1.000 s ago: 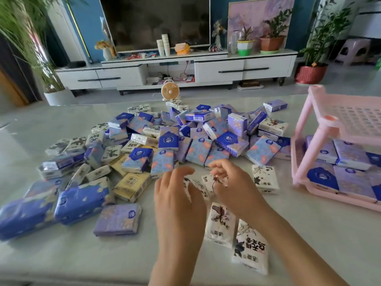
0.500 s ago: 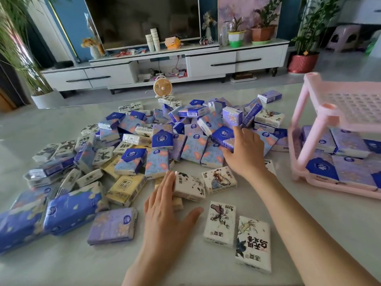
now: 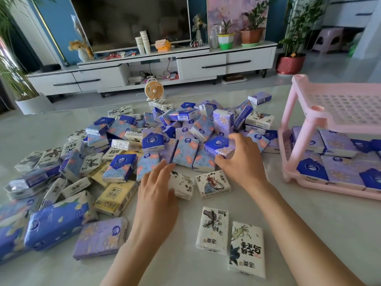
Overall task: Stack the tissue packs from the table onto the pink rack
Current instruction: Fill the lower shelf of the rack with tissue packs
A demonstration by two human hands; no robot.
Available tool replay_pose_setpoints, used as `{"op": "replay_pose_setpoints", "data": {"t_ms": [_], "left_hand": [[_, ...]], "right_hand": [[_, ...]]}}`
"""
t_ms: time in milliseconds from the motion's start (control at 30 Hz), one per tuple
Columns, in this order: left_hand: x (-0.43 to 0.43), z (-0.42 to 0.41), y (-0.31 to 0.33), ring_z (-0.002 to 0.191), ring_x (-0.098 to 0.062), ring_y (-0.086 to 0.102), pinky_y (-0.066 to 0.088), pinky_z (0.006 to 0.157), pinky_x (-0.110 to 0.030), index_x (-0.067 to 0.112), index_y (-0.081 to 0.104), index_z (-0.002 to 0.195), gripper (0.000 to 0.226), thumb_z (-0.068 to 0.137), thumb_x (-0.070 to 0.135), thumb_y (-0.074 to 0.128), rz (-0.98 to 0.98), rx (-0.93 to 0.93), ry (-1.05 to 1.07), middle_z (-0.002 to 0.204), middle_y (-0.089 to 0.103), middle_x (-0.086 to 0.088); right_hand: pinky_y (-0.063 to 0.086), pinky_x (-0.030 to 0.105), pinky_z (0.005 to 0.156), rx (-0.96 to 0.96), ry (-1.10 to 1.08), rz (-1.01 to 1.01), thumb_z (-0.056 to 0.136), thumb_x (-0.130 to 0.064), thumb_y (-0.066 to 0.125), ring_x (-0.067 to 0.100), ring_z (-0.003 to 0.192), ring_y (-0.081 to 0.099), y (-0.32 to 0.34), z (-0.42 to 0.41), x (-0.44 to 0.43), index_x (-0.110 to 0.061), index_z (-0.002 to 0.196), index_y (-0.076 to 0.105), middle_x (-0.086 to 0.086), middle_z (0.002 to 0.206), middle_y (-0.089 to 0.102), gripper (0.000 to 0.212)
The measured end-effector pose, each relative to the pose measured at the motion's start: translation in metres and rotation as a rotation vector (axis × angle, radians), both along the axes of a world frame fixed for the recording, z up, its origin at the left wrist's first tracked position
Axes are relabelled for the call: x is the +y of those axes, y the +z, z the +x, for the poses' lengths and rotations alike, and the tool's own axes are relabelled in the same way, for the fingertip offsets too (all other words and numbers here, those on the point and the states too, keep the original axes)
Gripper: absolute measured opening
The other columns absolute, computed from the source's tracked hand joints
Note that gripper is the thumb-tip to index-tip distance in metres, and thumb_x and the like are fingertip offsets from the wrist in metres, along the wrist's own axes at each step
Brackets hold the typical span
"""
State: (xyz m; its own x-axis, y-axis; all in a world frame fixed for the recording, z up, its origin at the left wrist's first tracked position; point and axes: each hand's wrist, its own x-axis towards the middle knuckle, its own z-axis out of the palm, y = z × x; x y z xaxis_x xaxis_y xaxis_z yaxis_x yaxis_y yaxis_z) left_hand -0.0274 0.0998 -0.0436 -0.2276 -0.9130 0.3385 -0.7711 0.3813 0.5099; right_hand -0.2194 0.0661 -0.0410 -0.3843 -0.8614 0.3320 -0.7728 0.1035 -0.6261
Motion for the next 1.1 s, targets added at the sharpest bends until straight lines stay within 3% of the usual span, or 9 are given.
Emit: {"op": "replay_pose_setpoints", "data": {"t_ms": [167,367,533,600,667,733,800,933,1100], "left_hand": [[-0.036,-0.035,0.032,0.122,-0.018,0.037,0.028,0.097,-0.027,0.019,0.044,0.133,0.043,0.091,0.017,0.051,-0.056,0.096,0.064,0.133,0.047,-0.001],[-0.117,-0.016,0.028,0.136,-0.037,0.021,0.027,0.108,-0.051,0.007,0.017,0.144,0.076,0.089,0.046,0.052,0.220,-0.135,0.460,0.148,0.024,-0.019],[-0.129,-0.011,0.016,0.114,-0.037,0.048,0.042,0.095,-0.048,0.004,0.032,0.134,0.069,0.084,0.042,0.059,0.161,-0.194,0.515,0.125,0.051,-0.020],[-0.121,-0.010,0.023,0.097,-0.033,0.051,0.046,0.078,-0.042,0.002,0.043,0.124,0.056,0.080,0.029,0.066,0.043,-0.099,0.502,0.115,0.053,-0.020],[-0.108,-0.009,0.032,0.086,-0.025,0.047,0.039,0.066,-0.032,0.003,0.047,0.123,0.049,0.080,0.017,0.066,-0.038,0.028,0.426,0.112,0.054,-0.019],[-0.091,-0.010,0.042,0.088,-0.023,0.047,0.034,0.069,-0.028,0.007,0.051,0.127,0.050,0.081,0.016,0.067,-0.066,0.109,0.332,0.112,0.058,-0.016],[-0.067,-0.016,0.055,0.088,-0.022,0.053,0.037,0.071,-0.026,0.013,0.052,0.128,0.054,0.078,0.019,0.071,-0.034,0.241,0.261,0.109,0.060,-0.011],[-0.011,-0.031,0.082,0.067,-0.014,0.057,0.042,0.060,-0.023,0.016,0.048,0.128,0.062,0.073,0.007,0.075,0.271,0.671,0.123,0.086,0.064,-0.004],[0.052,-0.075,0.082,0.071,-0.015,0.066,0.049,0.069,-0.029,0.016,0.059,0.106,0.042,0.069,0.012,0.078,0.675,0.730,-0.156,0.085,0.073,-0.003]], "right_hand": [[0.034,0.028,0.084,-0.174,-0.029,-0.060,0.078,-0.030,0.064,0.022,0.114,0.044,0.002,0.004,0.029,-0.012,0.123,0.047,0.006,0.120,0.051,0.051],[0.031,0.018,0.076,-0.323,0.006,-0.149,0.076,-0.030,0.068,0.015,0.107,0.050,-0.001,-0.004,0.044,-0.012,0.118,0.051,0.003,0.117,0.055,0.049],[0.036,0.015,0.078,-0.330,0.078,-0.177,0.075,-0.022,0.074,0.013,0.098,0.053,0.001,-0.007,0.053,-0.012,0.117,0.053,-0.002,0.105,0.051,0.048],[0.037,0.011,0.081,-0.390,0.102,-0.155,0.073,-0.018,0.075,0.011,0.100,0.052,0.002,-0.011,0.059,-0.015,0.116,0.053,-0.001,0.110,0.053,0.048],[0.045,0.019,0.089,-0.518,0.129,-0.123,0.072,-0.014,0.075,0.013,0.098,0.056,0.003,-0.016,0.067,-0.021,0.113,0.053,0.000,0.112,0.059,0.047],[0.050,0.036,0.089,-0.657,0.155,-0.094,0.072,-0.009,0.074,0.019,0.092,0.062,0.009,-0.022,0.080,-0.025,0.110,0.053,-0.004,0.103,0.063,0.047],[0.053,0.038,0.084,-0.760,0.190,-0.103,0.073,-0.002,0.073,0.023,0.090,0.065,0.013,-0.029,0.094,-0.027,0.107,0.053,-0.009,0.097,0.063,0.046],[0.054,0.021,0.067,-0.848,0.272,-0.104,0.072,0.007,0.072,0.015,0.085,0.067,0.019,-0.049,0.128,-0.027,0.103,0.055,-0.011,0.088,0.068,0.049],[0.050,0.042,0.076,-0.749,0.230,-0.156,0.057,-0.025,0.076,0.041,0.086,0.057,0.026,-0.078,0.170,-0.025,0.095,0.065,0.033,0.099,0.054,0.039]]}}
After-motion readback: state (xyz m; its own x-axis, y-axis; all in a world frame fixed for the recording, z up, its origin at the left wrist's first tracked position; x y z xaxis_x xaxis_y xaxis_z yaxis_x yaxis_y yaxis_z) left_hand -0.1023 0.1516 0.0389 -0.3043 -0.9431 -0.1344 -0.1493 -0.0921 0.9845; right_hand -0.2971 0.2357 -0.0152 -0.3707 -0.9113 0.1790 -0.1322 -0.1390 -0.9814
